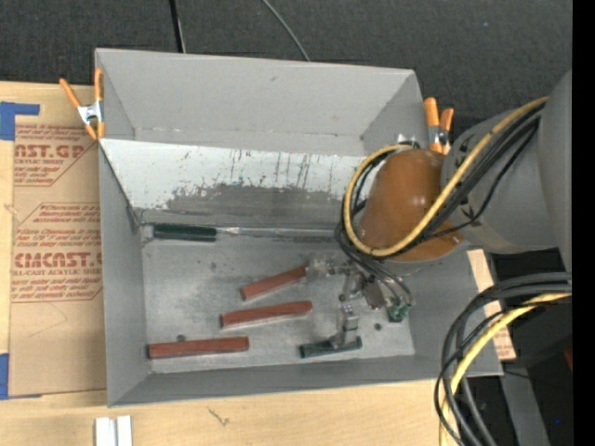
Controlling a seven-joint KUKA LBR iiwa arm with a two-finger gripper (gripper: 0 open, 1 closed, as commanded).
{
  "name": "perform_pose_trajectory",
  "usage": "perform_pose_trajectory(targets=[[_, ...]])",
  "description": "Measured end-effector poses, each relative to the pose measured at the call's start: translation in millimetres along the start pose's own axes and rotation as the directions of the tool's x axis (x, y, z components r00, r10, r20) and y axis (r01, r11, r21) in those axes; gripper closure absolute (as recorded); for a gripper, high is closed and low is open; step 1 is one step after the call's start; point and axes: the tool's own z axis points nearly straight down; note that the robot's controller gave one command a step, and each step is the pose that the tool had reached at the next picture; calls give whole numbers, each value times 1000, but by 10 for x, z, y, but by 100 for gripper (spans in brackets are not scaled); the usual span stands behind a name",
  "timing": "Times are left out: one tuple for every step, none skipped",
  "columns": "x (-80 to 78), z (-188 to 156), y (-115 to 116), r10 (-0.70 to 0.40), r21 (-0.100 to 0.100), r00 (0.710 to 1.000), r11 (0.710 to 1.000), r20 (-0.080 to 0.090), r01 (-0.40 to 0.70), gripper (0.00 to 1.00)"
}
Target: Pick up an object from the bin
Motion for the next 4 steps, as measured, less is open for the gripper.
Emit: perform_pose_trajectory(targets=[[167,189,91,101,-5,995,995,2,-101,100],[189,221,77,102,-2,995,995,-2,-102,0],[191,223,77,102,-2,995,995,-3,-102,0],[22,243,457,78,0,997,997,-3,-78,0]])
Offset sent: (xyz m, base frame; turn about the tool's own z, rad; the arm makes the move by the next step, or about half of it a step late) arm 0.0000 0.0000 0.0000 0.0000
